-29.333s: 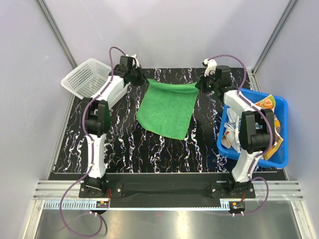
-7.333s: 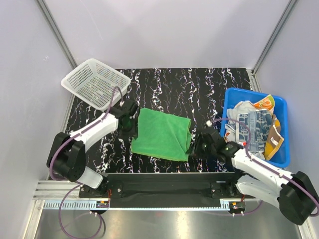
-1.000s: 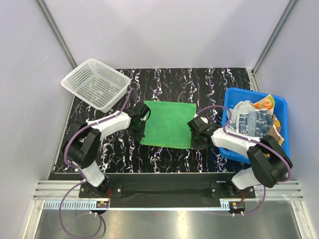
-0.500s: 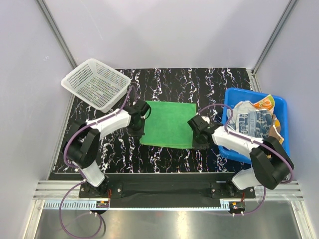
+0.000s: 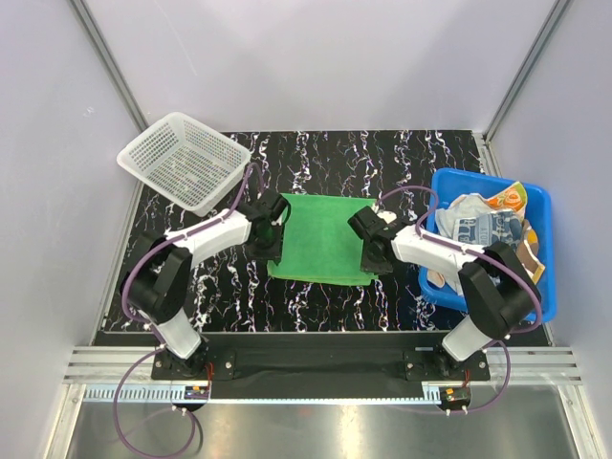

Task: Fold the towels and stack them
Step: Fold the towel

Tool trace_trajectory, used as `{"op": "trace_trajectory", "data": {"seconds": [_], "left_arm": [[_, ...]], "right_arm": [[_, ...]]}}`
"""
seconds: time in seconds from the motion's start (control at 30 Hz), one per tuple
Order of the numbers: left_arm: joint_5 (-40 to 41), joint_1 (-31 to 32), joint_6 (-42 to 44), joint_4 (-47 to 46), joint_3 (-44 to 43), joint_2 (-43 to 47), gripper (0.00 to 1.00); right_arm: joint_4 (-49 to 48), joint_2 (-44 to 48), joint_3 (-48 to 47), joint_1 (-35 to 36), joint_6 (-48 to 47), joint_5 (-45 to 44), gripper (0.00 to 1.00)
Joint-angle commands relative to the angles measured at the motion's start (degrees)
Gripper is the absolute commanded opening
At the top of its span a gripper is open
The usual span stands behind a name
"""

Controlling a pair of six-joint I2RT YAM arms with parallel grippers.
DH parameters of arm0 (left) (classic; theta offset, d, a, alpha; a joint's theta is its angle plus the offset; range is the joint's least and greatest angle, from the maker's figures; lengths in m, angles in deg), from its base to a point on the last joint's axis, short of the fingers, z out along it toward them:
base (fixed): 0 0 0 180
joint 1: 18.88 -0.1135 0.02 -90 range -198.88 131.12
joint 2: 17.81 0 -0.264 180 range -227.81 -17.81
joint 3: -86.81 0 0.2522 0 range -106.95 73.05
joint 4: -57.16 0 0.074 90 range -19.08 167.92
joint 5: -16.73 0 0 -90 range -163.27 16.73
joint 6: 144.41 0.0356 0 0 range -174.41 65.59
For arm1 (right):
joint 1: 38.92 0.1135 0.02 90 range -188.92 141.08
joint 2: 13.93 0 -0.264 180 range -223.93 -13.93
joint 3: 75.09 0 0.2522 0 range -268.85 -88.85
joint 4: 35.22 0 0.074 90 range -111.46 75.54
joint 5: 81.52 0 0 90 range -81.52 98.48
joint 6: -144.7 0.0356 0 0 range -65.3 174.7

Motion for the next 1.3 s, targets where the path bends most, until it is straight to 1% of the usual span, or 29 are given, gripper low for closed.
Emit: {"op": "trace_trajectory", "data": {"seconds": [0.0,0.13,0.27,0.3,0.4,0.43,0.47,0.5,0.53,0.63,0.87,0.93,0.97,1.0,1.03,1.1,1.2,1.27], "left_arm": [[-1.4,0.2,-0.7,-3.1,1.0,-1.4,0.39],[-1.0,0.0,-0.9,-3.4,1.1,-2.8,0.38],[-0.3,0.0,-1.1,-3.3,1.3,-3.5,0.27],[-0.4,0.1,-0.9,-3.3,1.2,-3.6,0.21],[-0.7,-0.1,-1.0,-3.3,1.1,-3.8,0.08],[-0.7,0.0,-1.1,-3.2,1.0,-3.7,0.04],[-0.7,0.0,-1.0,-3.1,0.9,-3.6,0.01],[-0.7,0.0,-1.1,-3.0,0.9,-3.6,0.0],[-0.6,0.0,-1.1,-2.6,0.8,-3.4,0.0],[-0.2,0.0,-1.1,-1.7,0.2,-2.8,0.0],[1.3,0.0,-1.0,1.1,-1.8,-2.1,0.0],[1.7,0.0,-1.1,1.1,-1.6,-1.8,0.05],[2.0,0.0,-0.9,1.1,-1.4,-1.5,0.17],[2.0,0.0,-0.9,1.2,-1.4,-1.5,0.21],[2.2,0.1,-0.9,1.3,-1.3,-1.2,0.28],[2.2,0.1,-0.8,1.2,-1.1,-0.4,0.31],[1.6,0.0,-0.7,1.1,-0.9,0.5,0.31],[0.5,0.1,-0.6,0.5,-0.8,1.2,0.31]], "right_arm": [[-0.2,-0.3,-0.6,0.3,2.9,-3.1,0.32],[-0.5,-1.3,0.5,0.4,3.7,-4.5,0.32],[-1.6,-1.8,1.5,0.4,4.0,-4.1,0.31],[-2.2,-1.9,1.9,0.4,4.1,-3.8,0.31],[-2.4,-2.6,2.1,0.4,4.3,-3.5,0.29],[-2.5,-2.8,2.1,0.4,4.3,-3.5,0.24],[-2.5,-2.8,2.2,0.3,4.2,-3.6,0.21],[-2.6,-2.7,2.3,0.4,4.3,-3.6,0.17],[-2.7,-2.4,2.3,0.4,4.1,-3.8,0.11],[-2.1,-1.9,1.8,0.4,3.7,-4.0,0.0],[-0.4,-0.5,-0.4,0.3,2.4,-3.7,0.0],[0.0,-0.4,-0.6,0.3,2.2,-4.1,0.0],[0.6,-0.4,-0.7,0.3,2.4,-4.4,0.11],[0.8,-0.4,-0.7,0.4,2.5,-4.7,0.18],[0.9,-0.4,-0.5,0.5,2.4,-5.0,0.22],[0.8,0.1,-0.2,0.3,2.5,-5.1,0.32],[1.3,0.8,0.1,0.4,2.3,-5.7,0.33],[1.2,1.1,0.3,0.3,2.1,-5.8,0.31]]}}
